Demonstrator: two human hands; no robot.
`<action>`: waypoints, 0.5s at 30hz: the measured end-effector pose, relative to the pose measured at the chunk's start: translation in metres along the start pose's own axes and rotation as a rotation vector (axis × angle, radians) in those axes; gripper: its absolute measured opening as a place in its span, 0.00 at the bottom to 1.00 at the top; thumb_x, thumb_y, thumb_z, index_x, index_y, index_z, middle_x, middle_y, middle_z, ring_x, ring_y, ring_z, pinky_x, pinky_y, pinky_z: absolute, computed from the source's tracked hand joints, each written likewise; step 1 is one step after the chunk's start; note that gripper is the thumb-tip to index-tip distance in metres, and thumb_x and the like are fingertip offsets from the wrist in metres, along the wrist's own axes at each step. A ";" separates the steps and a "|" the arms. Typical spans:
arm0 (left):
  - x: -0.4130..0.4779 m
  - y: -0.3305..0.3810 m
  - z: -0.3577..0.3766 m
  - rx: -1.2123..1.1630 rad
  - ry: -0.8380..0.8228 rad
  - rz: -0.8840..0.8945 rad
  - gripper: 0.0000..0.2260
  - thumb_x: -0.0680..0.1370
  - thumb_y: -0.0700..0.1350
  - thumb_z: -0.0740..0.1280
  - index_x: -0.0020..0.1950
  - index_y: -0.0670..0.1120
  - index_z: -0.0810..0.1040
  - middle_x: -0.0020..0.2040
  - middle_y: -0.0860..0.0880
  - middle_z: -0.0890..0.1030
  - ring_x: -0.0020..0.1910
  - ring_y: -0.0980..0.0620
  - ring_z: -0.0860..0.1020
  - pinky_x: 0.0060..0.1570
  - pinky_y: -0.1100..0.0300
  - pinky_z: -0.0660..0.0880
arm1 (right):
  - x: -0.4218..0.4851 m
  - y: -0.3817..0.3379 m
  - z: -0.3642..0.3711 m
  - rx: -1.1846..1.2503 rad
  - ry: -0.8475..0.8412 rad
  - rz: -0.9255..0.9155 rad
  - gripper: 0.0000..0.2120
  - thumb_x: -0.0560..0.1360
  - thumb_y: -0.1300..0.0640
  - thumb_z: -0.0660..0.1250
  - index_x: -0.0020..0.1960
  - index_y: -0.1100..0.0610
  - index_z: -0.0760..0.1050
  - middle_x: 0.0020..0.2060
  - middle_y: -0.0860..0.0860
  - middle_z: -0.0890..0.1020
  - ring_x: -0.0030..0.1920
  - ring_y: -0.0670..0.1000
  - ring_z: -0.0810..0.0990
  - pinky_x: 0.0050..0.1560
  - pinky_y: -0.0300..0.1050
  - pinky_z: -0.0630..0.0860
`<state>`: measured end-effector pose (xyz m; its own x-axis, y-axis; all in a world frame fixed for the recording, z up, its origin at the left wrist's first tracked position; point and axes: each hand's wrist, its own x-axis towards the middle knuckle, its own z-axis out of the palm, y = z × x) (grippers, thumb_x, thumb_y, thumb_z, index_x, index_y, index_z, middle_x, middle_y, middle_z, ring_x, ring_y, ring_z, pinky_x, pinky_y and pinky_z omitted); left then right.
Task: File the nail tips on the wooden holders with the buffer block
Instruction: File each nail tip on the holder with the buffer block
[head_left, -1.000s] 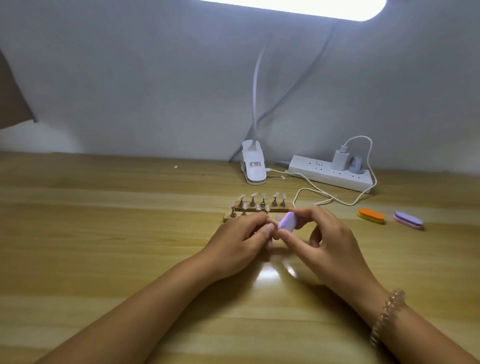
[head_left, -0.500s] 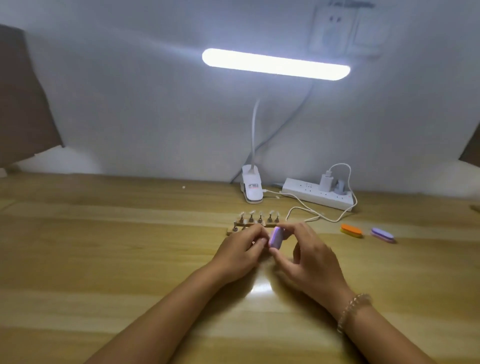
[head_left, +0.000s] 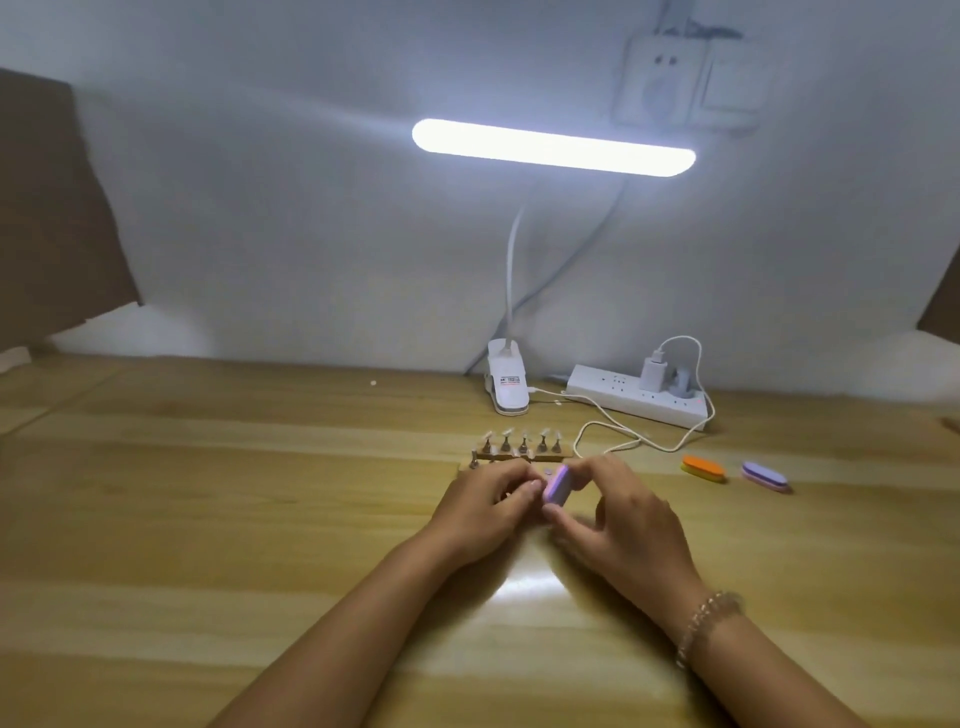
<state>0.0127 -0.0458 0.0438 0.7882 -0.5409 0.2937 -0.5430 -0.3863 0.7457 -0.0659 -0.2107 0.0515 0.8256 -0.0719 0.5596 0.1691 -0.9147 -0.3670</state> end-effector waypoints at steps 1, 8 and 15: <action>0.001 -0.001 0.000 0.003 0.004 0.002 0.08 0.82 0.45 0.63 0.47 0.55 0.79 0.37 0.60 0.79 0.33 0.66 0.74 0.38 0.59 0.71 | -0.001 0.000 0.001 -0.013 -0.016 -0.027 0.15 0.69 0.44 0.74 0.50 0.47 0.74 0.46 0.41 0.76 0.35 0.42 0.71 0.34 0.44 0.72; 0.001 0.000 -0.001 -0.024 0.009 0.015 0.10 0.82 0.45 0.64 0.42 0.56 0.77 0.34 0.60 0.78 0.29 0.66 0.73 0.37 0.59 0.70 | -0.001 -0.002 0.002 -0.027 -0.025 -0.031 0.16 0.69 0.42 0.73 0.51 0.47 0.73 0.45 0.41 0.76 0.40 0.47 0.77 0.34 0.46 0.74; -0.001 0.003 -0.003 -0.035 0.004 0.014 0.10 0.82 0.45 0.64 0.42 0.55 0.78 0.35 0.58 0.79 0.28 0.67 0.74 0.37 0.60 0.70 | -0.002 -0.002 0.001 -0.031 -0.004 -0.015 0.16 0.69 0.45 0.75 0.53 0.47 0.75 0.47 0.42 0.76 0.36 0.46 0.74 0.34 0.44 0.72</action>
<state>0.0109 -0.0439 0.0475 0.7820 -0.5427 0.3065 -0.5432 -0.3523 0.7621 -0.0674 -0.2084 0.0497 0.8253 -0.0568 0.5618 0.1647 -0.9274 -0.3358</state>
